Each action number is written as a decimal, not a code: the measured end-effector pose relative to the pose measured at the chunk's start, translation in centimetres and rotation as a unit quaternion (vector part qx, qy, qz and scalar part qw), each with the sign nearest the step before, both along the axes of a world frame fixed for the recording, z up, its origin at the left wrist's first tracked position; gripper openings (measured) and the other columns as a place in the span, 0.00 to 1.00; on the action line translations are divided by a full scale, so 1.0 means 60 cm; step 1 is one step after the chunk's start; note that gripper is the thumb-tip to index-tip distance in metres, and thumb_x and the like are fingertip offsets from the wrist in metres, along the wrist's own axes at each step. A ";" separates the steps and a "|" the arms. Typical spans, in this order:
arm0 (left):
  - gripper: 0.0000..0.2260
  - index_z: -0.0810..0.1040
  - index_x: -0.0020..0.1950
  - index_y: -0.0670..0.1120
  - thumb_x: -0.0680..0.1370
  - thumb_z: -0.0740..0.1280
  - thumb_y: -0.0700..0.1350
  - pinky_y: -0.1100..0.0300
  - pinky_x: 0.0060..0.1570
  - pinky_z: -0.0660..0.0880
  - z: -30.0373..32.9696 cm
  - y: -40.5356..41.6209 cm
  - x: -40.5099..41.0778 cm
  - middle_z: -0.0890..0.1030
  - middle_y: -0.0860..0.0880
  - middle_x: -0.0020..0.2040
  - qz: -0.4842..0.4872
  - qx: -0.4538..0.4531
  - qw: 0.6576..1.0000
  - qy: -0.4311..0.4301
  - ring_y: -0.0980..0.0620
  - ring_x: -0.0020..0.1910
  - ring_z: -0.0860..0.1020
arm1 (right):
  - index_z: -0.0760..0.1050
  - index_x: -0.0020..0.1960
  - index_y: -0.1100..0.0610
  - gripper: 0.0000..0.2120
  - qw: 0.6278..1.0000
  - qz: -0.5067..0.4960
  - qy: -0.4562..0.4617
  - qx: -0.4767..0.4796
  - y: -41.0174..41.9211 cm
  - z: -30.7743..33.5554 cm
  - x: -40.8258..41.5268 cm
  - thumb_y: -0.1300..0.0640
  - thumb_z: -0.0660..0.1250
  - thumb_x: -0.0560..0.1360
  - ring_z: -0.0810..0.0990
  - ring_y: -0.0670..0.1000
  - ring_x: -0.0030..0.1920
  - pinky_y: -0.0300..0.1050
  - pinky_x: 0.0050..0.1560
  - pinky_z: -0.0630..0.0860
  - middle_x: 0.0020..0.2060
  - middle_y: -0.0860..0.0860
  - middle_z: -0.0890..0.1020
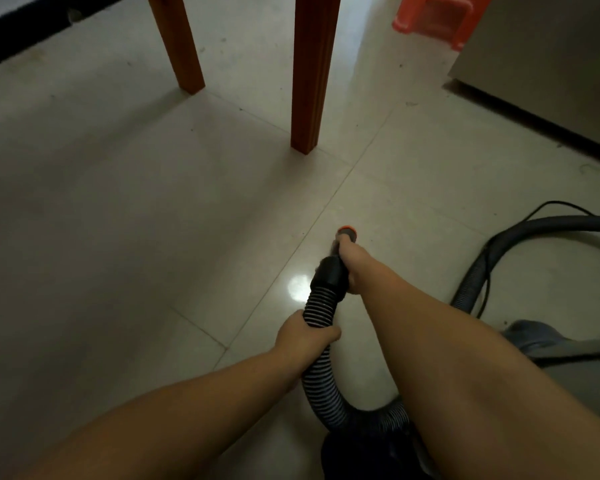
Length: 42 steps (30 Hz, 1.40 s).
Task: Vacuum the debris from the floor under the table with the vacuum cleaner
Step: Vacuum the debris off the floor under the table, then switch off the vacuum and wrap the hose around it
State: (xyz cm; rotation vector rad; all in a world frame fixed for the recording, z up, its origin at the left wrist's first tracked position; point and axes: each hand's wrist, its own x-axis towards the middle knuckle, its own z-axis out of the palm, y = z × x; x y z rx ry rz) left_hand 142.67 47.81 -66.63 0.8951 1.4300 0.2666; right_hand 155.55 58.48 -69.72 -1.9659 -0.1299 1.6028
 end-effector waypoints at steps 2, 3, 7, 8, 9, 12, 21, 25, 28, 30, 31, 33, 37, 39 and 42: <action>0.07 0.74 0.44 0.46 0.70 0.70 0.41 0.50 0.47 0.78 0.055 -0.007 -0.012 0.79 0.44 0.40 0.001 0.024 1.000 0.009 0.46 0.40 0.78 | 0.66 0.65 0.61 0.29 1.000 -0.011 0.002 0.018 -0.007 0.063 -0.014 0.39 0.58 0.77 0.81 0.63 0.54 0.60 0.58 0.78 0.55 0.62 0.80; 0.07 0.74 0.44 0.45 0.70 0.70 0.41 0.52 0.45 0.78 0.087 -0.012 -0.017 0.79 0.45 0.40 0.002 0.037 0.999 0.012 0.47 0.40 0.78 | 0.66 0.64 0.60 0.28 0.999 -0.014 0.000 0.030 -0.010 0.104 -0.020 0.39 0.58 0.77 0.82 0.63 0.53 0.60 0.58 0.78 0.55 0.62 0.81; 0.10 0.76 0.50 0.41 0.71 0.71 0.41 0.59 0.40 0.76 0.243 -0.026 -0.025 0.80 0.46 0.42 0.033 0.067 0.997 -0.014 0.51 0.38 0.78 | 0.66 0.59 0.59 0.22 0.997 -0.019 -0.029 0.068 -0.013 0.280 -0.034 0.41 0.58 0.78 0.82 0.62 0.52 0.59 0.57 0.79 0.50 0.61 0.82; 0.11 0.76 0.52 0.41 0.72 0.72 0.41 0.60 0.40 0.77 0.290 -0.027 -0.027 0.81 0.45 0.42 0.039 0.068 0.997 -0.025 0.51 0.37 0.79 | 0.66 0.57 0.59 0.21 0.996 -0.019 -0.033 0.076 -0.015 0.333 -0.038 0.41 0.58 0.78 0.83 0.62 0.51 0.59 0.57 0.79 0.49 0.61 0.82; 0.11 0.76 0.52 0.40 0.72 0.72 0.40 0.59 0.41 0.77 0.338 -0.027 -0.029 0.81 0.44 0.42 0.043 0.068 0.996 -0.036 0.52 0.37 0.79 | 0.66 0.56 0.59 0.21 0.995 -0.020 -0.039 0.086 -0.018 0.385 -0.041 0.41 0.59 0.78 0.82 0.62 0.51 0.59 0.57 0.79 0.50 0.61 0.82; 0.11 0.75 0.52 0.38 0.72 0.71 0.38 0.53 0.45 0.79 0.481 -0.033 -0.021 0.80 0.42 0.41 0.031 0.056 0.996 -0.056 0.49 0.36 0.79 | 0.70 0.57 0.61 0.26 0.991 0.001 -0.077 0.113 -0.031 0.546 -0.040 0.39 0.59 0.76 0.82 0.64 0.51 0.60 0.56 0.79 0.51 0.62 0.82; 0.11 0.76 0.51 0.43 0.71 0.72 0.43 0.54 0.48 0.78 0.859 -0.041 0.054 0.82 0.43 0.43 -0.066 0.121 0.985 -0.109 0.47 0.44 0.81 | 0.69 0.54 0.57 0.21 0.967 -0.005 -0.160 0.200 -0.087 0.987 0.037 0.39 0.58 0.77 0.83 0.61 0.49 0.58 0.55 0.80 0.50 0.60 0.82; 0.11 0.76 0.50 0.44 0.70 0.72 0.42 0.50 0.50 0.79 0.928 -0.082 0.040 0.81 0.45 0.42 -0.139 0.147 0.971 -0.126 0.47 0.43 0.80 | 0.67 0.55 0.58 0.20 0.957 -0.065 -0.186 0.214 -0.167 1.072 0.033 0.40 0.58 0.78 0.83 0.60 0.49 0.57 0.55 0.80 0.51 0.61 0.82; 0.08 0.75 0.47 0.45 0.71 0.72 0.41 0.54 0.47 0.79 0.963 -0.133 0.014 0.80 0.45 0.40 -0.188 0.159 0.959 -0.140 0.49 0.41 0.80 | 0.68 0.53 0.57 0.19 0.947 -0.090 -0.213 0.222 -0.243 1.110 0.002 0.41 0.58 0.78 0.82 0.60 0.49 0.58 0.55 0.79 0.51 0.60 0.82; 0.07 0.74 0.46 0.45 0.72 0.71 0.40 0.62 0.39 0.79 0.982 -0.175 0.003 0.79 0.47 0.39 -0.211 0.152 0.954 -0.150 0.51 0.38 0.79 | 0.68 0.53 0.57 0.19 0.946 -0.099 -0.226 0.212 -0.295 1.129 -0.013 0.40 0.57 0.78 0.82 0.60 0.48 0.57 0.54 0.79 0.50 0.60 0.82; 0.07 0.75 0.47 0.46 0.72 0.71 0.40 0.65 0.36 0.78 0.989 -0.196 0.001 0.80 0.47 0.38 -0.221 0.144 0.952 -0.153 0.53 0.37 0.79 | 0.68 0.53 0.57 0.20 0.946 -0.099 -0.235 0.201 -0.320 1.135 -0.016 0.40 0.56 0.79 0.82 0.60 0.48 0.56 0.54 0.79 0.50 0.60 0.82; 0.08 0.76 0.49 0.44 0.72 0.72 0.41 0.62 0.38 0.79 1.000 -0.235 0.007 0.81 0.47 0.39 -0.232 0.121 0.951 -0.163 0.52 0.37 0.80 | 0.69 0.53 0.57 0.20 0.945 -0.105 -0.247 0.187 -0.368 1.145 -0.010 0.40 0.56 0.79 0.82 0.59 0.48 0.53 0.51 0.79 0.49 0.59 0.82; 0.08 0.77 0.49 0.40 0.72 0.71 0.39 0.50 0.46 0.78 1.006 -0.303 0.042 0.80 0.44 0.37 -0.242 0.095 0.948 -0.184 0.47 0.38 0.78 | 0.69 0.53 0.57 0.18 0.940 -0.139 -0.257 0.175 -0.452 1.154 0.021 0.41 0.56 0.79 0.82 0.57 0.45 0.49 0.46 0.78 0.45 0.57 0.83; 0.07 0.77 0.47 0.42 0.71 0.71 0.38 0.50 0.46 0.77 1.002 -0.335 0.066 0.79 0.44 0.37 -0.245 0.089 0.949 -0.176 0.47 0.38 0.78 | 0.69 0.53 0.56 0.18 0.940 -0.143 -0.258 0.174 -0.488 1.149 0.042 0.41 0.56 0.79 0.82 0.57 0.46 0.51 0.48 0.80 0.46 0.57 0.82; 0.06 0.76 0.46 0.43 0.72 0.70 0.38 0.52 0.44 0.76 0.996 -0.381 0.117 0.79 0.45 0.36 -0.260 0.104 0.947 -0.158 0.48 0.36 0.78 | 0.69 0.55 0.56 0.19 0.940 -0.145 -0.256 0.173 -0.540 1.141 0.094 0.41 0.57 0.79 0.82 0.57 0.46 0.53 0.50 0.80 0.45 0.56 0.82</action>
